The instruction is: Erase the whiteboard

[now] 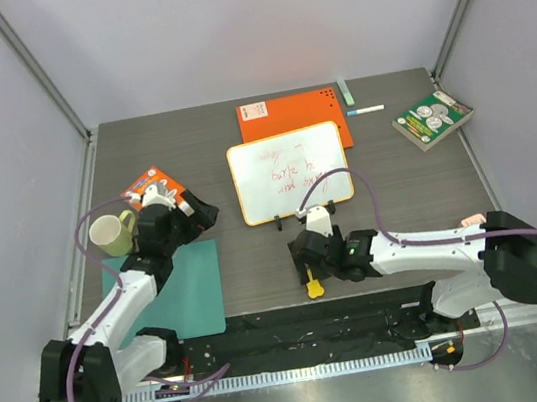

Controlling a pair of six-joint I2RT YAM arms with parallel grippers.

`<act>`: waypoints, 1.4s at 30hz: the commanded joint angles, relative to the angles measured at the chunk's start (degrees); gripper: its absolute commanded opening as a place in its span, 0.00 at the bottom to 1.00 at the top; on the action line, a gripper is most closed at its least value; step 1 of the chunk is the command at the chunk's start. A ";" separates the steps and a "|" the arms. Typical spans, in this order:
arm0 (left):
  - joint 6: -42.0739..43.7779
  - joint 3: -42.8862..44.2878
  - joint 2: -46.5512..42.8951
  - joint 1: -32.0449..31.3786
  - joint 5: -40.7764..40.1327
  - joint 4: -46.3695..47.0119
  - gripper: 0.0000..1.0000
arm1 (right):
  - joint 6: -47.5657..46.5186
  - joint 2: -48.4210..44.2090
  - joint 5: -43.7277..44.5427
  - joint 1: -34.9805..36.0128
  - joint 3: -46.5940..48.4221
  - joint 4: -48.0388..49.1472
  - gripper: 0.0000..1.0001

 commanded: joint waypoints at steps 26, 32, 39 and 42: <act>1.18 4.44 6.57 0.11 1.21 -1.94 1.00 | 8.40 6.43 7.50 8.07 6.60 -5.40 0.58; 1.09 4.70 7.01 0.11 1.39 -2.11 1.00 | 8.31 8.19 5.12 8.07 6.61 -4.00 0.57; 1.18 5.05 7.71 0.11 1.39 -1.85 1.00 | 7.87 10.47 3.37 8.15 6.52 -3.55 0.53; 1.09 5.32 8.68 0.02 1.65 -1.59 1.00 | 7.95 11.70 2.66 8.15 6.34 -3.55 0.48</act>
